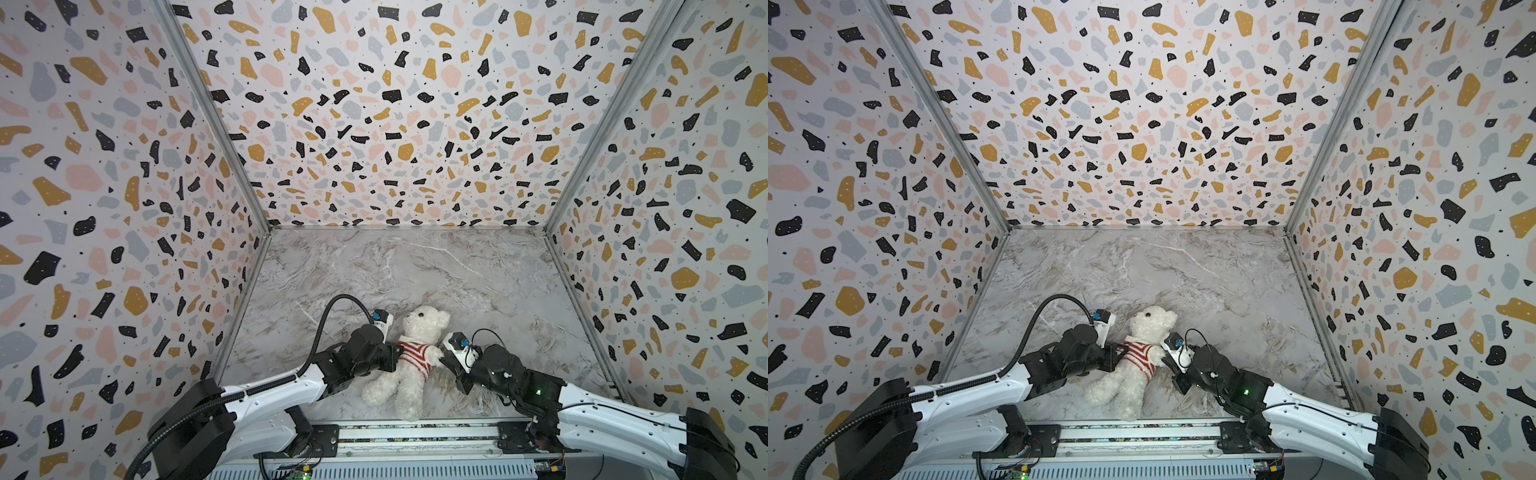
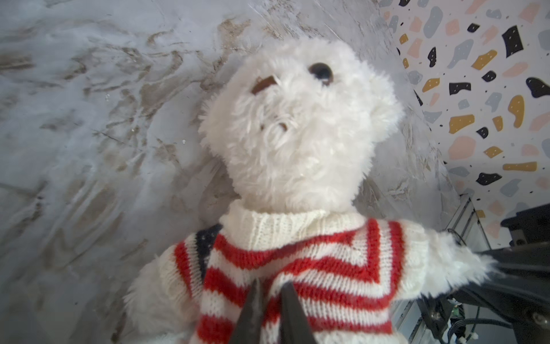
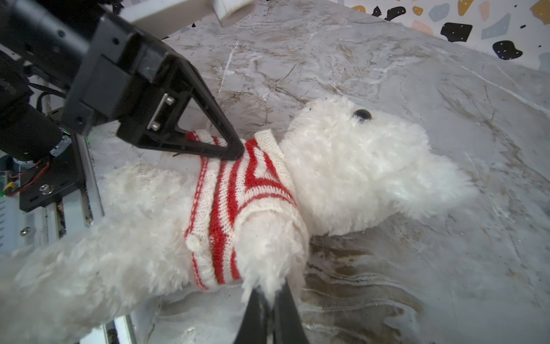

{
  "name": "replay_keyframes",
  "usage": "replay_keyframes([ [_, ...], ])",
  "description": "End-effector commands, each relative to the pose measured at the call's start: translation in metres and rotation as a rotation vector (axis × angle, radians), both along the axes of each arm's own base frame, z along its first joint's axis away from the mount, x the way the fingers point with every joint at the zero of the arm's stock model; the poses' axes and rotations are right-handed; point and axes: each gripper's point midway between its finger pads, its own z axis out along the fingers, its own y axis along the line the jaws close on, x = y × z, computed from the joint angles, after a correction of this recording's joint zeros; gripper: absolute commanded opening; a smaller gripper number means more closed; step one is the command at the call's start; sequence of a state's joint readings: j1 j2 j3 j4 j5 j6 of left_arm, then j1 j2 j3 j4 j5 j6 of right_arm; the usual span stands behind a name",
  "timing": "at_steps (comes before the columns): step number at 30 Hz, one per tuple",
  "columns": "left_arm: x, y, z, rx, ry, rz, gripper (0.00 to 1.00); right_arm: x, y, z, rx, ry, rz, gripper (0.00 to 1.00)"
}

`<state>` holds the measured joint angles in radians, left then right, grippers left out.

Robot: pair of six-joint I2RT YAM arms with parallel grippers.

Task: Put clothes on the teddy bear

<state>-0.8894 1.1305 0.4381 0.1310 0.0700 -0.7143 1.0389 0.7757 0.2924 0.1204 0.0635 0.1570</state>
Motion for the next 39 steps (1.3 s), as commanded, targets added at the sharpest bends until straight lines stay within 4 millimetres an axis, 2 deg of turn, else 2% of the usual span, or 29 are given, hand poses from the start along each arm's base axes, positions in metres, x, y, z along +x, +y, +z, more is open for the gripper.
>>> replay_keyframes([
  [1,-0.009,-0.008,0.006,-0.001,-0.021,-0.054,0.26,0.013,0.001,0.018,0.050,-0.025,-0.076,0.00],
  [8,-0.011,-0.007,0.017,0.053,-0.059,-0.056,0.40,0.020,-0.004,0.009,0.026,0.016,-0.130,0.00],
  [16,-0.012,0.000,-0.001,0.149,-0.049,-0.059,0.43,0.029,-0.014,-0.003,0.066,0.097,-0.181,0.00],
  [23,-0.019,-0.003,-0.003,0.147,-0.046,-0.073,0.45,0.045,-0.013,-0.007,0.068,0.147,-0.214,0.00],
  [27,-0.022,-0.003,-0.006,0.133,-0.040,-0.068,0.45,0.046,-0.012,-0.010,0.055,0.174,-0.221,0.02],
  [32,-0.025,-0.003,0.001,0.097,-0.043,-0.073,0.45,0.045,-0.023,-0.007,0.068,0.193,-0.270,0.14],
  [36,-0.028,0.000,0.011,0.054,-0.054,-0.063,0.46,0.044,-0.032,0.005,0.085,0.180,-0.295,0.28],
  [39,-0.029,0.003,0.020,0.012,-0.067,-0.047,0.46,0.041,-0.030,0.017,0.080,0.168,-0.267,0.32],
])
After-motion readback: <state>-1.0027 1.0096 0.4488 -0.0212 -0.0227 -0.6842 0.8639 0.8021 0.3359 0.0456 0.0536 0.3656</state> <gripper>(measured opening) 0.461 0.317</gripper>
